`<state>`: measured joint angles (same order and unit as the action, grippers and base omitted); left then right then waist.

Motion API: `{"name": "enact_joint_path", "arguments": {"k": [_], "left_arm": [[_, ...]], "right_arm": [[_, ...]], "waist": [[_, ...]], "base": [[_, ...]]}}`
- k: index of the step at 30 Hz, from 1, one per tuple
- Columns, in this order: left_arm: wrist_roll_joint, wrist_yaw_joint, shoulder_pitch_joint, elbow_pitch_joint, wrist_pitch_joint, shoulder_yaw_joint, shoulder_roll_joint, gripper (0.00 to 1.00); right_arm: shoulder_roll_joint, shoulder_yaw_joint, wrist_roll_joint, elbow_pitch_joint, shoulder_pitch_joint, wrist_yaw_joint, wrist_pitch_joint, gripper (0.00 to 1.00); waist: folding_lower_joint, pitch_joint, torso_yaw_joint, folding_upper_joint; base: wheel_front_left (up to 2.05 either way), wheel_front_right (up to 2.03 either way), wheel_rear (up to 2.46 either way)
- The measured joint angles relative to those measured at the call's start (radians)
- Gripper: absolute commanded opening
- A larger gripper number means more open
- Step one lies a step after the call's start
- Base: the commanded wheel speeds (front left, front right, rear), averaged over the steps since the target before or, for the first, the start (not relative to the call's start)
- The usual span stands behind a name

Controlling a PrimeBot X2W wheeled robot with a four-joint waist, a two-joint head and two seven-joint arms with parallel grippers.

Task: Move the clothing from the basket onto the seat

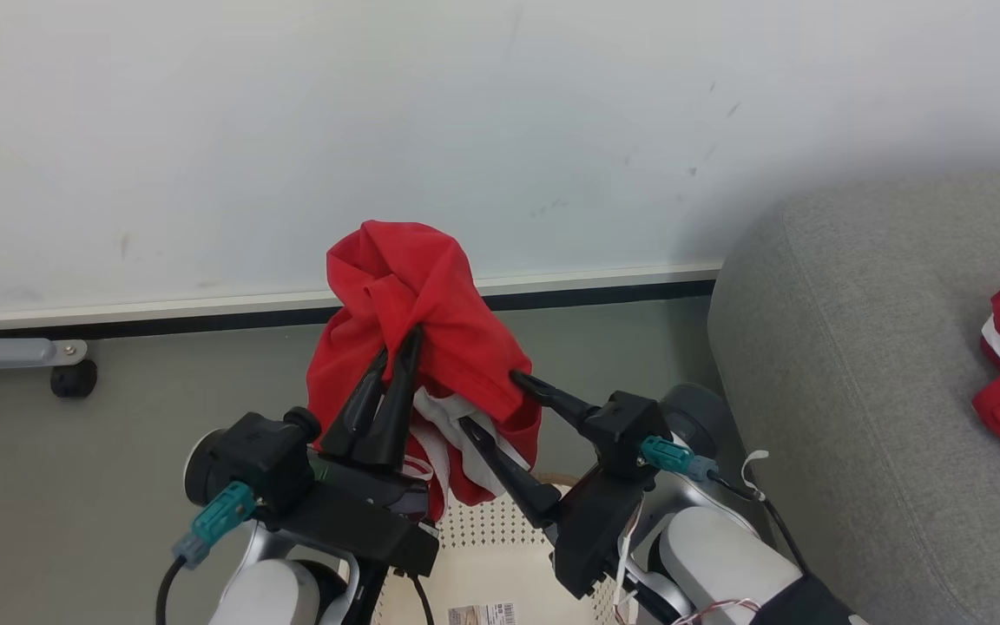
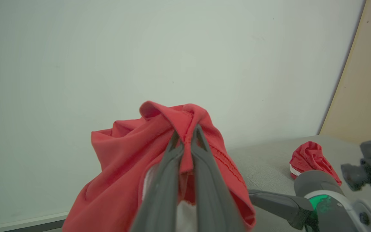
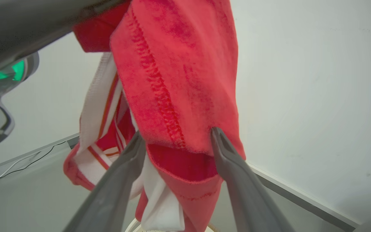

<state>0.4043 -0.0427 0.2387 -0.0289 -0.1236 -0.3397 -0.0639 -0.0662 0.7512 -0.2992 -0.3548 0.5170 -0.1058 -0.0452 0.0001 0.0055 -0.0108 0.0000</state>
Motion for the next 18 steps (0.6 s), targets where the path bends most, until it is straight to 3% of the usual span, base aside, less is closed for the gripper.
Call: {"name": "enact_joint_path", "arguments": {"k": [7, 8, 9, 10, 18], "left_arm": [[0.0, 0.0, 0.003, 0.006, 0.016, -0.016, 0.0, 0.0], [0.0, 0.0, 0.003, 0.006, 0.016, -0.019, 0.0, 0.0], [0.0, 0.0, 0.003, 0.006, 0.016, -0.02, 0.0, 0.0], [0.0, 0.0, 0.003, 0.007, 0.017, -0.021, 0.0, 0.0], [0.0, 0.0, 0.004, 0.008, 0.025, -0.022, 0.0, 0.0]], "right_arm": [[0.0, 0.116, -0.089, -0.038, 0.085, -0.001, -0.02, 1.0], [-0.001, 0.129, -0.1, -0.04, 0.096, 0.002, -0.026, 0.55], [-0.001, 0.141, -0.109, -0.041, 0.106, 0.004, -0.031, 0.34], [-0.001, 0.15, -0.122, -0.042, 0.115, 0.01, -0.038, 0.01], [-0.001, 0.218, -0.204, -0.075, 0.157, 0.037, -0.071, 0.0]], "waist": [[-0.0001, 0.005, 0.012, 0.0], [0.0, 0.005, 0.014, 0.0], [0.0, 0.006, 0.016, 0.0], [0.0, 0.007, 0.018, 0.0], [0.0, 0.01, 0.025, 0.0]], "base": [[0.0, 0.0, 0.0], [0.0, 0.0, 0.0], [0.0, 0.0, 0.0], [0.0, 0.0, 0.0], [0.0, 0.0, 0.0]]}}
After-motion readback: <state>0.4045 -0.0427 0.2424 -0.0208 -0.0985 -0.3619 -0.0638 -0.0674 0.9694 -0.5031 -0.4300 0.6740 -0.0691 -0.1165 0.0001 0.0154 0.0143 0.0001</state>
